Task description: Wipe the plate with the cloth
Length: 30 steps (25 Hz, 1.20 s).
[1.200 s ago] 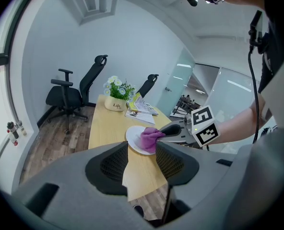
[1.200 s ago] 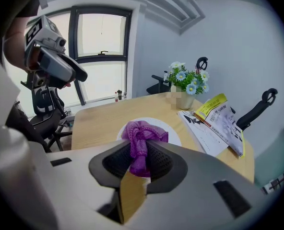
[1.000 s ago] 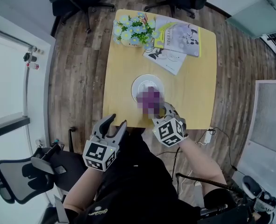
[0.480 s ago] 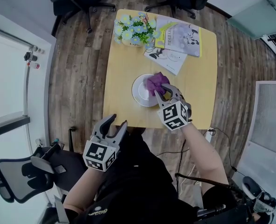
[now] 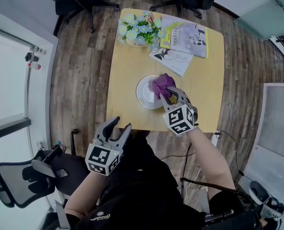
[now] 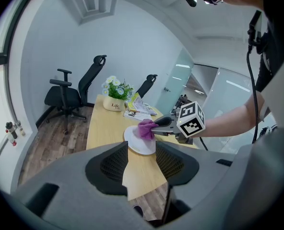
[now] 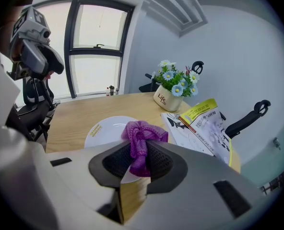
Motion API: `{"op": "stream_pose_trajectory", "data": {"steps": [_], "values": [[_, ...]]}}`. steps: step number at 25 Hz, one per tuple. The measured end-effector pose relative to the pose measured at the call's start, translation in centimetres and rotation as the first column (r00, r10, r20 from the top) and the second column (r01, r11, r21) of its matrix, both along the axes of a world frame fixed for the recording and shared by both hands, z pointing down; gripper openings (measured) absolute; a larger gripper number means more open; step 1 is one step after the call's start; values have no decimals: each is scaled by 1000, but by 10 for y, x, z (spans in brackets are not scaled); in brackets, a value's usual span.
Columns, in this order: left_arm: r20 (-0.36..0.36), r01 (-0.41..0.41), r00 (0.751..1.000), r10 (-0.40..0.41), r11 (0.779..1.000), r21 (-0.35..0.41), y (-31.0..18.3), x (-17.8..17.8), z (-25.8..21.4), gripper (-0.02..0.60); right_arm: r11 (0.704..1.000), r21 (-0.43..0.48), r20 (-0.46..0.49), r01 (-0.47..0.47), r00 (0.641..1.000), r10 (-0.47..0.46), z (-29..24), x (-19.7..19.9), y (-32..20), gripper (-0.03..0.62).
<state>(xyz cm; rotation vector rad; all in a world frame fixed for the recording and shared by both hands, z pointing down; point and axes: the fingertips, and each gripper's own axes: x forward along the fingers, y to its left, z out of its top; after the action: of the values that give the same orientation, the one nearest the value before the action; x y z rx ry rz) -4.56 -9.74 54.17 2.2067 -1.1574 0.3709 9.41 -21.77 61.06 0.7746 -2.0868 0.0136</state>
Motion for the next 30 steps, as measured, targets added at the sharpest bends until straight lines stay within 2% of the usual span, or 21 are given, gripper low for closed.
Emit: {"op": "stream_pose_trajectory", "data": {"steps": [10, 14, 30], "values": [[-2, -24, 1000, 24, 1000, -2, 0, 7, 0, 181, 998, -47, 31, 41, 999, -40, -4, -1, 59, 77], [0, -27, 1000, 27, 1000, -1, -2, 8, 0, 181, 998, -51, 26, 44, 999, -43, 0, 0, 67, 77], [11, -16, 1000, 16, 1000, -3, 3, 7, 3, 181, 997, 59, -45, -48, 998, 50, -8, 23, -26, 77]]}}
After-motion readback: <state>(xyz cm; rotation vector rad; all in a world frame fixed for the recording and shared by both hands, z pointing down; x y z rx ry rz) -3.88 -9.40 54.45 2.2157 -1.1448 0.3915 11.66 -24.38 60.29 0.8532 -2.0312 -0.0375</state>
